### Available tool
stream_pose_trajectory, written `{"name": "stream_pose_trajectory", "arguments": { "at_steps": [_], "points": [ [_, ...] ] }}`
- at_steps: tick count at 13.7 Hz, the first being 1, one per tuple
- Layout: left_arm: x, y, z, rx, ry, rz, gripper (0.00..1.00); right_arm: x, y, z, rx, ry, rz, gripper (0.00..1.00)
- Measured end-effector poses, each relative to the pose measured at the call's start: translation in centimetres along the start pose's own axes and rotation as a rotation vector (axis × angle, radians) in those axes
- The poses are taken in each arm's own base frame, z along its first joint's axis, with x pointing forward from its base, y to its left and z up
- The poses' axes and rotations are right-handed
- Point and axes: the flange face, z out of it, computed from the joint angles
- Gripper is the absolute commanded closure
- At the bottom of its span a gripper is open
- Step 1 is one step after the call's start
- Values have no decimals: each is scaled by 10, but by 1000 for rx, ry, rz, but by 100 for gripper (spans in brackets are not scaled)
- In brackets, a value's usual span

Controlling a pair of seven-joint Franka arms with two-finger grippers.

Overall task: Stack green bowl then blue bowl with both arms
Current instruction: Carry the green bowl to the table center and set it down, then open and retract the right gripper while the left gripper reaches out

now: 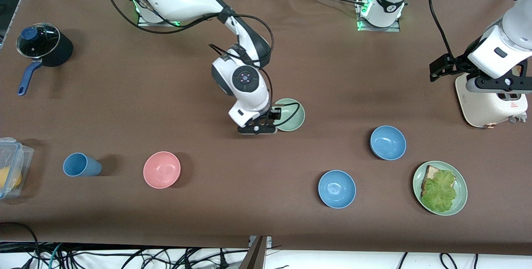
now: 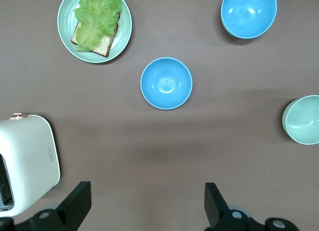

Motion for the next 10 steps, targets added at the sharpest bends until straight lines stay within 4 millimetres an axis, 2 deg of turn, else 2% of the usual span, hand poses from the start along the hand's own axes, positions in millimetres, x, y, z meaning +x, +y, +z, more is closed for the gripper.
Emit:
{"name": "stream_pose_trajectory", "arguments": {
  "at_steps": [2, 5, 7, 10],
  "points": [
    [0, 0, 0, 0, 0, 0, 0, 31, 48, -58, -38, -15, 18, 0],
    [0, 0, 0, 0, -1, 6, 0, 66, 139, -146, -72, -44, -58, 0],
    [3, -1, 4, 0, -9, 41, 0, 64, 189, -201, -54, -49, -46, 0],
    [11, -14, 30, -2, -84, 48, 0, 27, 266, -269, -78, -28, -51, 0]
  ]
}}
